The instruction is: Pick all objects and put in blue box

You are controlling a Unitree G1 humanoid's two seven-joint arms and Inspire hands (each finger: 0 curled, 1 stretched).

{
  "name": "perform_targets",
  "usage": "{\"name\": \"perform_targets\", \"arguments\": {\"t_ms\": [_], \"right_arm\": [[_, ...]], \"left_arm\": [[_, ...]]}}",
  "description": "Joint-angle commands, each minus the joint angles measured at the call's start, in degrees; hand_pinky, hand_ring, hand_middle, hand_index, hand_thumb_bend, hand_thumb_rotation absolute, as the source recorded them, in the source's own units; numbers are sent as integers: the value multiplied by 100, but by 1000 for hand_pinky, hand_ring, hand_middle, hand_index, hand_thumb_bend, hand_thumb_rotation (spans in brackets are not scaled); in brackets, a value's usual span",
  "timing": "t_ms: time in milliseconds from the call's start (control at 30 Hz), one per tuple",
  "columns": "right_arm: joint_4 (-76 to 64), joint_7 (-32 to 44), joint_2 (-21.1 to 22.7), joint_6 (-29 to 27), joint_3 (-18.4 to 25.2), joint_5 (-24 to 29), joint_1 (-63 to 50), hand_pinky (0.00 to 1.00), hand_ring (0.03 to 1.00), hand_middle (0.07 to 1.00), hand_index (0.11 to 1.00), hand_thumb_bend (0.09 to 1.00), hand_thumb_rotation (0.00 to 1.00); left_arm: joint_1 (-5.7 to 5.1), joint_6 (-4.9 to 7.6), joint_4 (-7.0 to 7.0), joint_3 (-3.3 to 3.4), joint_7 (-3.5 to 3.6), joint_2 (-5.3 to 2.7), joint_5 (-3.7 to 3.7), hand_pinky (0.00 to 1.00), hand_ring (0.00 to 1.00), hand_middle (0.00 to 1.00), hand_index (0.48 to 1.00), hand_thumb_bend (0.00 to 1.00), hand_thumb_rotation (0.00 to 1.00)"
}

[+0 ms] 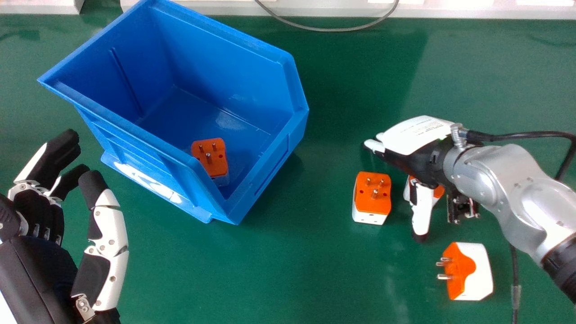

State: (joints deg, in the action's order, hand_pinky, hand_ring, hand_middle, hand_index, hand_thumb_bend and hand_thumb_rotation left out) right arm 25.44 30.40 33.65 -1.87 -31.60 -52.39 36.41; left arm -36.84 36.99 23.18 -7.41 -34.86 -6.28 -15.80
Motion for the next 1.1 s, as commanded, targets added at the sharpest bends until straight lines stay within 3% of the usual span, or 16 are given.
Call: {"name": "perform_targets", "arguments": {"t_ms": [0, 67, 233, 333, 433, 600, 667, 733, 900, 1067], "right_arm": [[26, 9, 203, 101, 107, 3, -100, 931, 1000, 1000, 967, 1000, 166], [18, -36, 240, 76, 138, 34, -127, 941, 1000, 1000, 968, 1000, 163], [-31, -243, 394, -15, 250, 125, -217, 938, 1000, 1000, 974, 1000, 167], [-31, -362, 456, -43, 346, 193, -270, 945, 1000, 1000, 972, 1000, 171], [-23, -466, 505, -76, 424, 233, -316, 957, 1000, 1000, 972, 1000, 168], [33, -665, 590, -165, 523, 356, -365, 972, 1000, 1000, 962, 1000, 156], [51, -760, 612, -242, 566, 386, -391, 974, 1000, 1000, 957, 1000, 152], [98, -907, 626, -321, 600, 385, -415, 961, 1000, 1000, 948, 1000, 152], [319, -1542, 616, -645, 685, 413, -491, 904, 1000, 1000, 933, 999, 140], [384, -2112, 544, -926, 621, 353, -591, 780, 964, 968, 910, 940, 156]], "left_arm": [[-12, 49, 149, -21, -7, -421, -90, 680, 735, 718, 735, 247, 0], [-39, 34, 170, -44, 11, -412, -48, 684, 737, 720, 738, 249, 0], [-39, 18, 180, -31, 6, -415, -66, 680, 732, 718, 737, 251, 0], [-33, 19, 193, -71, 39, -410, 17, 670, 730, 720, 737, 245, 0], [-36, 19, 192, -73, 56, -409, 32, 671, 731, 722, 738, 243, 0], [-34, 36, 164, -26, 41, -428, -40, 673, 729, 719, 737, 246, 0], [-50, 24, 175, -33, 40, -434, -38, 674, 729, 719, 737, 249, 0], [-61, 24, 184, -51, 59, -425, 10, 680, 734, 720, 737, 250, 0], [-65, 30, 184, -31, 69, -413, 2, 681, 736, 724, 740, 238, 0], [-39, 27, 174, -19, 85, -397, 13, 677, 732, 722, 738, 244, 0]]}}
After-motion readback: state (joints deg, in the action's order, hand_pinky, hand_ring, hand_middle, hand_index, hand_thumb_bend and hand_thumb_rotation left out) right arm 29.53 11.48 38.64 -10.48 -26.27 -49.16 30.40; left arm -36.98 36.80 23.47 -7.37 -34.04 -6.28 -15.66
